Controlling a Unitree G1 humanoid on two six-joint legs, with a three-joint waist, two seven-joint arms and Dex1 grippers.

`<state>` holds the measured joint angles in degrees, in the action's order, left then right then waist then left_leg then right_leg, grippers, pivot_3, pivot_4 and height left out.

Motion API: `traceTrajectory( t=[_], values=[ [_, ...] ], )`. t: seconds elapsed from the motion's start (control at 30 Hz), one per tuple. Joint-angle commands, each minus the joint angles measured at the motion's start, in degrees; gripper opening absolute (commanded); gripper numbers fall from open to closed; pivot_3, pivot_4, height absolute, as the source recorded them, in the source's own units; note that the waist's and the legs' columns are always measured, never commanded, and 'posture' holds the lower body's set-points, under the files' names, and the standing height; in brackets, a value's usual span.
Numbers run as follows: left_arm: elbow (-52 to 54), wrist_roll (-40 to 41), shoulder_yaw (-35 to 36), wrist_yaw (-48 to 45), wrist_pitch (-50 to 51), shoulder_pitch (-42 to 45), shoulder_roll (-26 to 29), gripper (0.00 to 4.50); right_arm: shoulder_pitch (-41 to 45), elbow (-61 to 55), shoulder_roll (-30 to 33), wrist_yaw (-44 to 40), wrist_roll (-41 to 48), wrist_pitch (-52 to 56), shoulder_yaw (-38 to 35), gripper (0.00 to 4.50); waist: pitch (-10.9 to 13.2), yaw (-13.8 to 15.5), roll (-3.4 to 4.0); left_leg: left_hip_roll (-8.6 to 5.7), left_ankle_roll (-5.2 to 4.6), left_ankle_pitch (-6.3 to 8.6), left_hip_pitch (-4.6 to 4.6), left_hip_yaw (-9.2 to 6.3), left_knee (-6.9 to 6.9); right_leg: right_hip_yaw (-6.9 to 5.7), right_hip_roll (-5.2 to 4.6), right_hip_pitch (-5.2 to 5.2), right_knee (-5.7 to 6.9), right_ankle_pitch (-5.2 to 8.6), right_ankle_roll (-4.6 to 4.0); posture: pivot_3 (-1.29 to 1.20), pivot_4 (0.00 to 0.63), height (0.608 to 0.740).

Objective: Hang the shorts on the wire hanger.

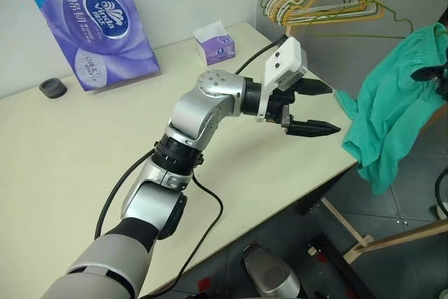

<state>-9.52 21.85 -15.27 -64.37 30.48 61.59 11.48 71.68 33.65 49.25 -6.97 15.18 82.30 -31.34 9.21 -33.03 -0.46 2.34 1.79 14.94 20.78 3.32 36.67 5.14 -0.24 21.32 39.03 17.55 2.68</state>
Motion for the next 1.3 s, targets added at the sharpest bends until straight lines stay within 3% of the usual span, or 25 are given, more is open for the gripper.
traceTrajectory(
  t=[0.03, 0.2, 0.4, 0.5, 0.63, 0.77, 0.83, 0.9, 1.03, 1.17, 1.3],
  values=[
    [0.45, 0.00, 1.28, -0.43, -1.64, 1.86, 0.16, 4.50, 0.97, -7.66, -0.94, 3.28, -0.30, 2.19, -4.25, 4.49, -0.01, -0.02, 0.00, 0.00, 0.00, 0.00, 0.00, 0.00, 0.00, 0.00, 0.00, 0.00, 0.00, -0.01, 0.01, -0.50, 0.093, 0.740],
    [-0.08, -0.48, 1.20, -0.76, -2.48, 1.72, 0.58, 4.50, -0.68, -17.56, -2.30, 7.15, -3.15, -3.74, -1.33, 4.49, -0.05, -0.08, 0.06, -0.01, 0.00, 0.00, 0.00, 0.04, 0.00, 0.06, -0.01, 0.04, 0.01, -0.02, 0.03, -0.50, 0.082, 0.740],
    [1.70, -2.13, 2.45, 2.26, -1.68, -2.39, 4.39, 4.50, -7.99, -30.88, -3.21, 0.64, -4.15, -22.68, 9.97, 4.49, -0.24, -0.54, 0.07, -0.01, -0.01, 0.00, -0.01, 0.06, -0.01, 0.11, 0.00, 0.05, 0.02, -0.03, 0.08, -0.49, 0.083, 0.740],
    [3.53, -3.73, 3.36, 5.26, -2.20, -5.75, 7.24, 4.50, -13.58, -34.62, -4.29, -2.50, -3.93, -30.53, 11.82, 4.49, -0.30, -0.60, 0.01, 0.06, 0.00, 0.01, -0.03, 0.01, 0.01, 0.10, 0.07, 0.04, 0.04, -0.05, 0.11, -0.47, 0.082, 0.740],
    [8.33, -7.75, 10.10, 19.89, -1.06, -14.63, 9.43, 4.50, -26.31, -40.81, -11.84, -11.66, 1.33, -39.53, 15.72, 4.49, -0.58, -0.25, -0.45, 0.09, 0.00, 0.02, 0.05, -0.06, 0.17, 0.02, 0.05, 0.02, 0.03, -0.10, 0.18, -0.44, 0.080, 0.740],
    [16.31, -12.88, 19.14, 38.42, 1.73, -28.66, 7.75, 4.50, -37.63, -43.43, -19.71, -18.87, 1.47, -49.50, 25.22, 4.49, -1.06, 0.44, -0.79, 0.16, -0.21, 0.15, 0.07, -0.22, 0.21, -0.09, 0.04, -0.02, 0.05, -0.22, 0.16, -0.36, 0.072, 0.740],
    [21.99, -17.50, 19.15, 43.67, 2.21, -35.76, 8.56, 4.50, -40.30, -41.11, -21.75, -22.91, 0.62, -54.19, 29.32, 4.49, -1.05, 1.56, -0.79, 0.13, -0.24, 0.17, 0.12, -0.29, 0.27, -0.16, 0.02, 0.02, 0.10, -0.31, 0.04, -0.33, 0.066, 0.740],
    [26.45, -18.21, 22.01, 49.49, 4.26, -40.57, 6.00, 4.50, -41.55, -37.54, -24.67, -24.04, 0.46, -57.49, 31.04, 4.49, -1.14, 3.44, -0.95, 0.03, -0.25, 0.18, 0.11, -0.32, 0.32, -0.16, -0.07, 0.04, 0.08, -0.37, 0.10, -0.27, 0.059, 0.740],
    [30.92, -21.76, 25.97, 59.24, 4.99, -48.10, 2.11, 4.50, -41.01, -29.60, -30.58, -23.60, -2.24, -64.94, 34.61, 4.49, -1.91, 8.59, -1.98, -0.13, -0.32, 0.20, 0.24, -0.65, 0.43, -0.48, -0.30, 0.05, 0.03, -0.52, 0.26, -0.22, 0.056, 0.740],
    [32.38, -21.48, 30.50, 62.71, 3.68, -52.79, 0.81, 4.50, -37.11, -19.24, -36.66, -24.12, -3.73, -70.55, 36.98, 4.49, -2.19, 13.30, -2.06, -0.15, -0.33, 0.20, 0.45, -1.17, 0.45, -0.99, -0.36, 0.08, -0.01, -0.63, 0.10, -0.12, 0.053, 0.740],
    [32.47, -20.34, 32.58, 63.07, 2.82, -54.19, 0.86, 4.50, -33.52, -11.17, -38.88, -25.39, -4.79, -75.13, 36.88, 4.49, -2.21, 17.89, -2.02, -0.08, -0.32, 0.18, 0.77, -1.49, 0.49, -1.21, -0.25, 0.34, 0.02, -0.73, -0.09, -0.06, 0.060, 0.740]
  ],
)
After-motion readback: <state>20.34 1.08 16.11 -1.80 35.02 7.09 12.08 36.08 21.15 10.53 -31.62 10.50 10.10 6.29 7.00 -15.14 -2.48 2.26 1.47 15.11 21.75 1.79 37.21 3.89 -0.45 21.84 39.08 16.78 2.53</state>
